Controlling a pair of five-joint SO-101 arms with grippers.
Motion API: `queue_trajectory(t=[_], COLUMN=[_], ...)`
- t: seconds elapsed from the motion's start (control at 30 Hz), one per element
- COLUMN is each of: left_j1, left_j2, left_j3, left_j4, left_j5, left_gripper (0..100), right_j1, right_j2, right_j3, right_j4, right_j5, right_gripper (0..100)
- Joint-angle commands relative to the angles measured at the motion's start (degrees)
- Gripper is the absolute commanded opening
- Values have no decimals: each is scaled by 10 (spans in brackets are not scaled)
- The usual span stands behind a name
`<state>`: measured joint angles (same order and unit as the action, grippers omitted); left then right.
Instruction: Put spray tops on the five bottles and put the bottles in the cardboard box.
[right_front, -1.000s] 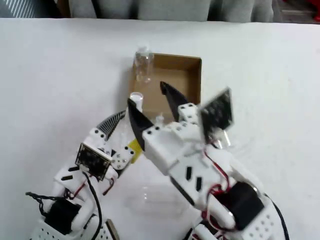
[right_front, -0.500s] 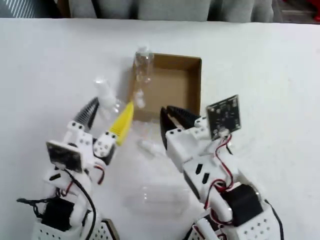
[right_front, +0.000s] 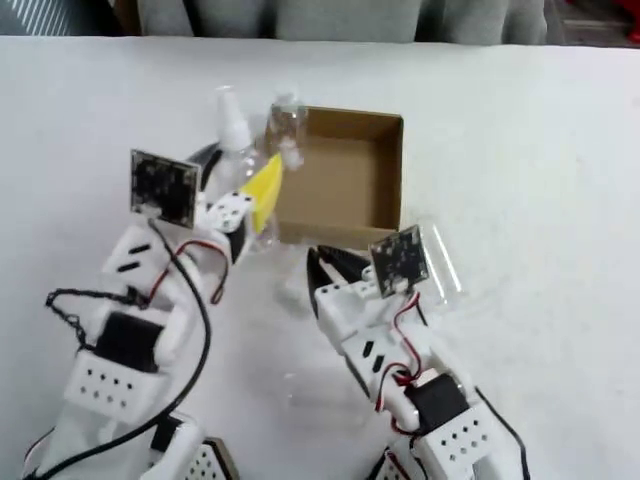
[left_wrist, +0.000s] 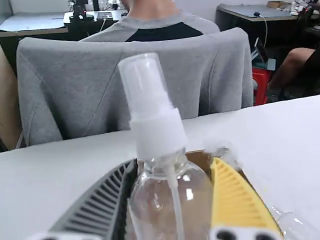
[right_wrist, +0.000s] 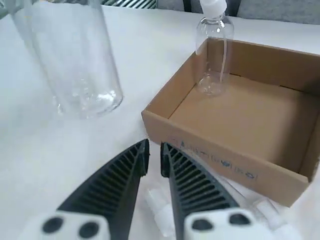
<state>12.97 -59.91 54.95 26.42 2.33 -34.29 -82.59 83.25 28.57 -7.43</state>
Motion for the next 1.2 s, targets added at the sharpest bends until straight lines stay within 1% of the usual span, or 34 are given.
queue_trajectory(t=[0.0, 0.13, 0.23, 0.3, 0.53, 0.6, 0.73, 1.0, 1.07, 1.17], left_j1=[46, 52, 48, 53, 84, 95, 109, 109, 115, 114], left_j2=[36, 92, 132, 141, 121, 92, 7, -112, -124, -125], left_j3=[-33, -22, -24, -21, 0, 13, 38, 71, 78, 92], left_j4=[-93, -158, -185, -190, -152, -139, -104, -47, -40, -61], left_j5=[5, 5, 5, 5, 4, 3, 3, 4, 1, 0], left_gripper=[89, 89, 89, 89, 88, 88, 87, 87, 87, 87], right_j1=[-17, -65, -87, -88, -55, -43, -40, -38, -39, -43], right_j2=[-65, -145, -205, -209, -185, -185, -185, -185, -185, -187], right_j3=[47, 83, 113, 120, 137, 137, 137, 137, 137, 137], right_j4=[-58, -26, -22, -26, -96, -99, -97, -95, -95, -84], right_j5=[4, 4, 4, 4, 4, 4, 4, 4, 4, 7], right_gripper=[16, 16, 16, 16, 16, 16, 16, 16, 16, 16])
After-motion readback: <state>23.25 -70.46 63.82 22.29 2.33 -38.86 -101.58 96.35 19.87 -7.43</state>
